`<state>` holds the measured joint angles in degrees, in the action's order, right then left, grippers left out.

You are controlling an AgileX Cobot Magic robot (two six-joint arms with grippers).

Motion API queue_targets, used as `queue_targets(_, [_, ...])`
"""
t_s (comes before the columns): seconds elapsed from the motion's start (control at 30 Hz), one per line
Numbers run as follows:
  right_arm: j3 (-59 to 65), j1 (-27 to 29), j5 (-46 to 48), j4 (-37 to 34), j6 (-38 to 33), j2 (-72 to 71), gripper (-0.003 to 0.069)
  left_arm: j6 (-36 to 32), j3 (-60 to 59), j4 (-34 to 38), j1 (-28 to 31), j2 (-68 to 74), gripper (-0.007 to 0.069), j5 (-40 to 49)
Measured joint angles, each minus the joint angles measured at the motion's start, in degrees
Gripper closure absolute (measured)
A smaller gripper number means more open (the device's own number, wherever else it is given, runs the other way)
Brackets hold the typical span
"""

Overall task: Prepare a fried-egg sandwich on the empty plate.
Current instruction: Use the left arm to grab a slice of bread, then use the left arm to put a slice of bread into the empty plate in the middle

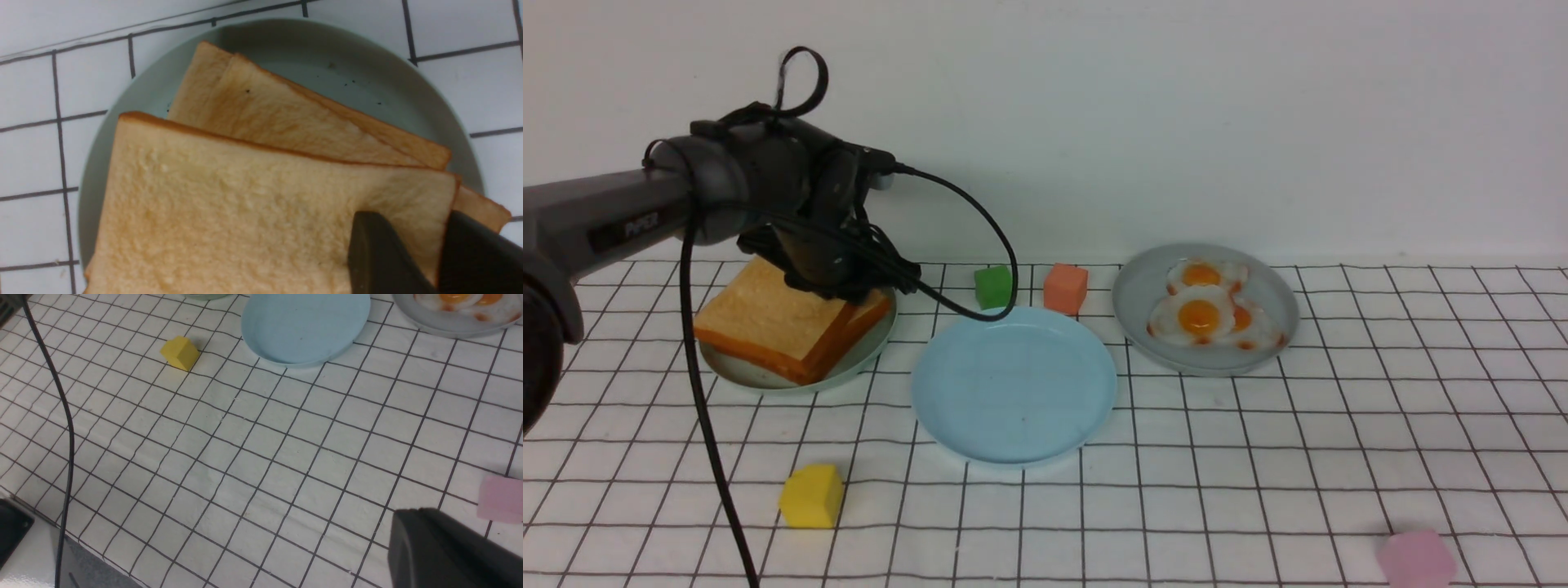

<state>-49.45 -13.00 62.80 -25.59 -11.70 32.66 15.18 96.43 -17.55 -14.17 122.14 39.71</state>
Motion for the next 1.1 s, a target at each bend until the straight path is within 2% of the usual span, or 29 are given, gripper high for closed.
queue_targets(0.17, [0.0, 0.0, 0.06, -0.46, -0.06, 0.0, 0.0637, -0.35, 0.67, 0.93, 0.0, -1.57, 0.0463, 2.54])
queue_targets(0.27, [0.0, 0.0, 0.1, -0.46, -0.06, 0.0, 0.0634, -0.35, 0.6, 1.79, -0.25, -5.2, 0.0555, 5.99])
queue_targets(0.33, [0.0, 0.0, 0.1, -0.41, -0.06, 0.0, 0.0631, -0.97, 0.6, 2.75, -0.87, -8.2, 0.0584, 7.24])
queue_targets(0.47, [0.0, 0.0, 0.1, -0.08, -0.2, 0.0, 0.0629, -5.05, 0.66, 6.17, -4.84, -14.1, 0.0579, 8.73])
queue_targets(0.53, [0.0, 0.0, 0.1, 0.25, -0.34, 0.0, 0.0628, -6.47, 0.66, 8.07, -8.7, -15.14, 0.0579, 8.95])
queue_targets(0.8, [0.0, 0.0, 0.1, 0.51, -0.46, 0.0, 0.0627, -7.15, 0.6, 9.32, -18.82, -10.95, 0.0579, 7.54])
queue_targets(1.1, [0.0, 0.0, 0.42, 0.84, -0.46, 0.0, 0.0624, -7.27, 0.6, 8.64, -21.05, -4.49, 0.0579, -0.02])
